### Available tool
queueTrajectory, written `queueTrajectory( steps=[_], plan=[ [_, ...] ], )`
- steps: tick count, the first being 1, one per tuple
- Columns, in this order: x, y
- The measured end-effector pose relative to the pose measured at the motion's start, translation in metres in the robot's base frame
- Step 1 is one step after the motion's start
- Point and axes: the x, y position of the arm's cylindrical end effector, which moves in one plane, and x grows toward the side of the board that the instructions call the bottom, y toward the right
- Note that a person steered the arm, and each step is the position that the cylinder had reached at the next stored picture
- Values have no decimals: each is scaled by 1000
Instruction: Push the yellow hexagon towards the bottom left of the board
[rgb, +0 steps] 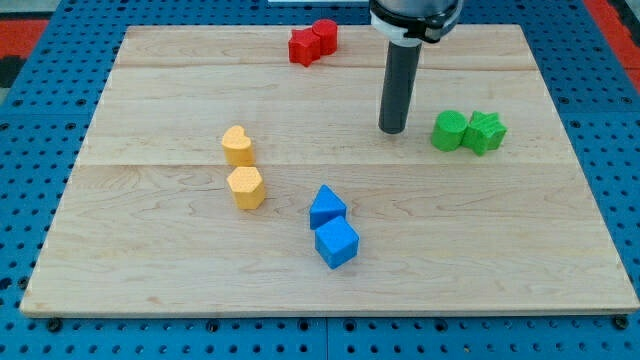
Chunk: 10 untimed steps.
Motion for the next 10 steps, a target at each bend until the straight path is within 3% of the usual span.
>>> queueTrajectory(
  steps=[1,3,4,5,9,10],
  plan=[
    [20,-10],
    [42,-124],
    [31,-156],
    [13,-139],
    [152,-178],
    [103,-168]
  ],
)
